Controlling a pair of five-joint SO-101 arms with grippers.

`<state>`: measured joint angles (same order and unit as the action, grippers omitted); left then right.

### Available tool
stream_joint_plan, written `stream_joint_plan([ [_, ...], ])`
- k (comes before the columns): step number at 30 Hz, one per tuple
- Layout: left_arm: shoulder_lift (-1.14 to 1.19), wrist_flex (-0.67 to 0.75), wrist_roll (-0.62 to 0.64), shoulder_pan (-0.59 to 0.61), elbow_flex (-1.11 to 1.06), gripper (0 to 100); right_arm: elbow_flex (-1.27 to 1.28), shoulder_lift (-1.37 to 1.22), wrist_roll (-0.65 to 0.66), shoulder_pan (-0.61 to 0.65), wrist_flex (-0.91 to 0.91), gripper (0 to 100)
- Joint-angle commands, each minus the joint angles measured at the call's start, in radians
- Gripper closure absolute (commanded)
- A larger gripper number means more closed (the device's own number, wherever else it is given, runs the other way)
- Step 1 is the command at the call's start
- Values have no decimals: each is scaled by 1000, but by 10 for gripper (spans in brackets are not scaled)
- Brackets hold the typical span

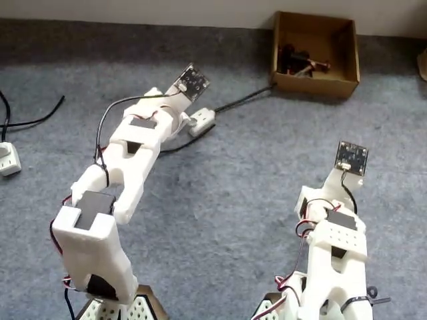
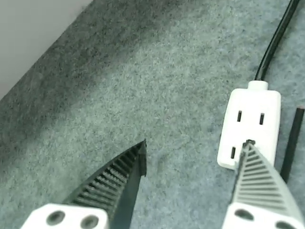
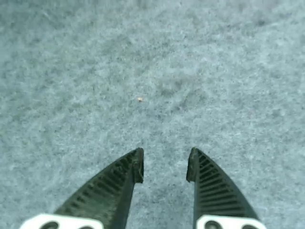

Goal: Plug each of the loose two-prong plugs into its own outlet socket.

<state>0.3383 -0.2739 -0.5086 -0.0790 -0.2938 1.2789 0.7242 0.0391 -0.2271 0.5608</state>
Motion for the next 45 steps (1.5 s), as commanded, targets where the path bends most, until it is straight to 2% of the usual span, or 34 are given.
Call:
stream_joint_plan([
  [1, 19, 14, -3, -8, 56, 712, -4, 28, 15, 7, -22, 846],
  [4, 24, 14, -2, -8, 64, 712, -4, 28, 55, 7, -22, 846],
  [15, 1, -48, 25, -10, 56, 709, -2, 27, 58, 7, -22, 846],
  [19, -44, -133, 38, -13, 56, 712, -2, 27, 58, 7, -22, 846],
  [25, -61, -189, 66, -16, 56, 711, -2, 25, 58, 7, -22, 846],
  [45, -64, -190, 63, -19, 58, 685, -2, 24, 60, 7, -22, 846],
])
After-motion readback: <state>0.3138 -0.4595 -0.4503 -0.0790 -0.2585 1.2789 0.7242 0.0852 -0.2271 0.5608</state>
